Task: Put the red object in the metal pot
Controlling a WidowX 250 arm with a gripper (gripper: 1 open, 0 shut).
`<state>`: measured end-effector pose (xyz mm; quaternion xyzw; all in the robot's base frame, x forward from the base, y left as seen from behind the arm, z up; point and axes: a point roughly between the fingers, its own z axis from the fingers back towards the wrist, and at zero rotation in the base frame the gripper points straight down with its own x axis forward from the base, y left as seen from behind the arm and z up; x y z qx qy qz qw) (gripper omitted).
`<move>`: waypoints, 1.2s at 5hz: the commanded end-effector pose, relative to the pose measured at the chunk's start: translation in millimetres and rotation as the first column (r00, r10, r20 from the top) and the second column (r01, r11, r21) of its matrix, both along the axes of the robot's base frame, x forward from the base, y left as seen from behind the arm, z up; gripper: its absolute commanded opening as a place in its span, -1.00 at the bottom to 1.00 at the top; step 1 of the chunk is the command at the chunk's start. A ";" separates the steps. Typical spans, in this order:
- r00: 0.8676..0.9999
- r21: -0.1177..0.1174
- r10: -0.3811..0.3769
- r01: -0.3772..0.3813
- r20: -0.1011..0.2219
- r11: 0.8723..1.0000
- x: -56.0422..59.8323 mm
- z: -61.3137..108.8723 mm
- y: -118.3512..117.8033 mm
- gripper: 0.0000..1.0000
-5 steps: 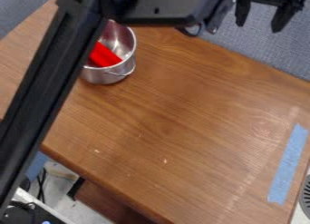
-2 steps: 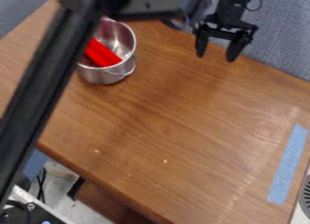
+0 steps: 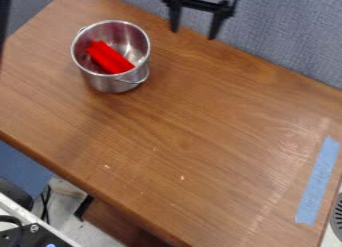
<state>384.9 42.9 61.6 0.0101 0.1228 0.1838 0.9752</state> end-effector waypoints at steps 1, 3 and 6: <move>0.990 -0.001 -0.114 0.114 0.084 0.993 -20.8 52.5 1.4 1.00; 0.949 -0.064 -0.307 0.312 0.076 0.948 -67.0 27.1 -12.8 1.00; 0.960 -0.131 -0.269 0.277 0.077 0.952 -120.4 8.6 -15.3 1.00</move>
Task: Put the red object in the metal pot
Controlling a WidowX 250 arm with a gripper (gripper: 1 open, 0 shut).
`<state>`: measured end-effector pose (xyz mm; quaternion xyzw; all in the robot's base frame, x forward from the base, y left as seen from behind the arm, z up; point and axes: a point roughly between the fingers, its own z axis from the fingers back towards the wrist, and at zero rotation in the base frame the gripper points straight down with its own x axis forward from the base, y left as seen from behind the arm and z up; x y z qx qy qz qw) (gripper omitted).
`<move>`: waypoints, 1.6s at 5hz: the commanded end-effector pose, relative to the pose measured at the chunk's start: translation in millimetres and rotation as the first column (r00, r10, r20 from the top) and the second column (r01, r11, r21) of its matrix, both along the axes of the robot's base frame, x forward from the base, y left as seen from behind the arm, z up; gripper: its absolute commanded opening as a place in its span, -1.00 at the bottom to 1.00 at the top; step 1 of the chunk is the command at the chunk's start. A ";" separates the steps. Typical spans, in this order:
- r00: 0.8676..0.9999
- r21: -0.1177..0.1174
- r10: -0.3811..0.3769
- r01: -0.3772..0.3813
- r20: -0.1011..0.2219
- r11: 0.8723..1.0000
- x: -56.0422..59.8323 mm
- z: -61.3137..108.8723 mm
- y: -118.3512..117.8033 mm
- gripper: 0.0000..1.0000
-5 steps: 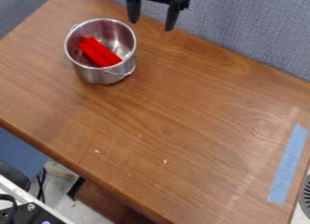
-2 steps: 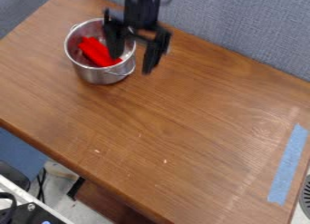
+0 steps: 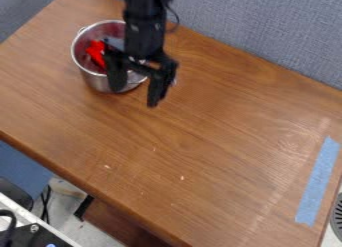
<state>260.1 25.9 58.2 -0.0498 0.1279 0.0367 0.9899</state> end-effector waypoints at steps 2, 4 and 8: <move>0.996 -0.029 -0.007 0.010 0.086 1.000 -10.7 40.4 -2.8 1.00; 0.964 -0.053 -0.251 0.256 0.087 0.965 12.6 65.2 -45.7 1.00; 0.934 -0.026 -0.355 0.356 0.037 0.934 95.4 70.1 -67.2 1.00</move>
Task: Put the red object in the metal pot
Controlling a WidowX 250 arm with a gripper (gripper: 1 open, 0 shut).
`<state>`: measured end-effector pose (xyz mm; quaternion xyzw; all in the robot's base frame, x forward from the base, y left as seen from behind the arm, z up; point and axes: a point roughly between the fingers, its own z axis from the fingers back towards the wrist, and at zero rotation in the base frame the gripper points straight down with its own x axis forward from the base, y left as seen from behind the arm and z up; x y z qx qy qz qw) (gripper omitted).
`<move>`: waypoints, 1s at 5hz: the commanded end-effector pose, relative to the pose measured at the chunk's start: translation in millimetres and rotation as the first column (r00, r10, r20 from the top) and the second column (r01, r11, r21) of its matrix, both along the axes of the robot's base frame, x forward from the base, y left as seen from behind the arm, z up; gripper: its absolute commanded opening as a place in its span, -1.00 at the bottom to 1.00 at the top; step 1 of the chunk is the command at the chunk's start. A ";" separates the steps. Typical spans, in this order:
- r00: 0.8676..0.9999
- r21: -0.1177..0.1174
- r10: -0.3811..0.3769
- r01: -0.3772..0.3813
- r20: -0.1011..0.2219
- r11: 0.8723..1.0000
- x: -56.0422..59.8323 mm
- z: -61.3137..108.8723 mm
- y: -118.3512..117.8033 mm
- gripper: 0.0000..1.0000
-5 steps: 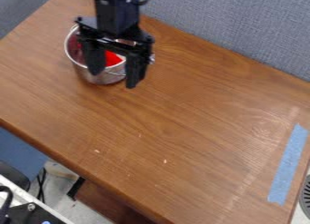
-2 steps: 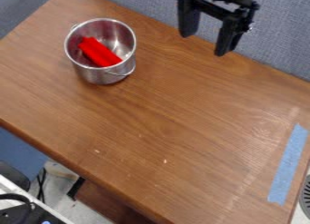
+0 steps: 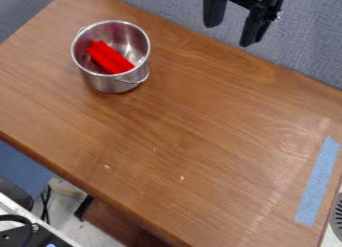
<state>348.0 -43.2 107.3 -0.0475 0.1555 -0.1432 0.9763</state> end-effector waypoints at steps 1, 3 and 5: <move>0.999 0.006 0.015 -0.016 0.052 1.000 -5.5 51.4 20.7 1.00; 1.000 -0.011 0.023 -0.023 0.018 1.000 -59.0 50.1 34.9 1.00; 0.998 -0.034 -0.042 0.044 0.052 0.998 -86.9 -1.8 39.4 1.00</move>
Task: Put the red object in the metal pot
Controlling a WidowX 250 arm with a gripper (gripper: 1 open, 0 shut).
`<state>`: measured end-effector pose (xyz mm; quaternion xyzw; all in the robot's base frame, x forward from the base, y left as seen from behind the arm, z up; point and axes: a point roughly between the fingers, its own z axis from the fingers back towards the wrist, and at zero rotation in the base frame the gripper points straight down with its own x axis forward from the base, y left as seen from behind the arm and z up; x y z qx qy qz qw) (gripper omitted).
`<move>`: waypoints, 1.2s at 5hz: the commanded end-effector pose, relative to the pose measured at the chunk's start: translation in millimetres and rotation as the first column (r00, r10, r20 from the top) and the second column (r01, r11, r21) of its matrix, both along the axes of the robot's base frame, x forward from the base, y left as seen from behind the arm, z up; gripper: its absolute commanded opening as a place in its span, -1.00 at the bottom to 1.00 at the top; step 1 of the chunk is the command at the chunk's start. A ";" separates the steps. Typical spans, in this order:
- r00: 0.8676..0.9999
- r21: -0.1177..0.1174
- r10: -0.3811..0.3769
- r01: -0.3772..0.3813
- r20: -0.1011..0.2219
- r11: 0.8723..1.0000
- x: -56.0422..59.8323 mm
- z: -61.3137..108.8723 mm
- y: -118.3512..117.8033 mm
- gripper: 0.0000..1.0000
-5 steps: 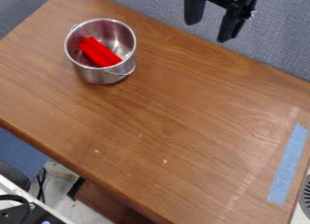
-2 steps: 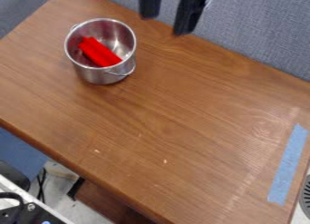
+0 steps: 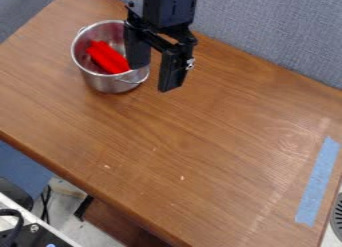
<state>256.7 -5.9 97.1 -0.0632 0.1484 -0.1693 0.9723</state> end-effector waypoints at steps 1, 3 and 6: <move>0.995 0.002 0.096 -0.096 0.034 0.995 18.0 45.7 3.3 1.00; 0.991 0.012 0.120 -0.121 0.053 0.993 45.9 48.7 -31.4 1.00; 0.993 0.068 0.052 -0.059 0.104 0.996 70.8 13.6 24.6 1.00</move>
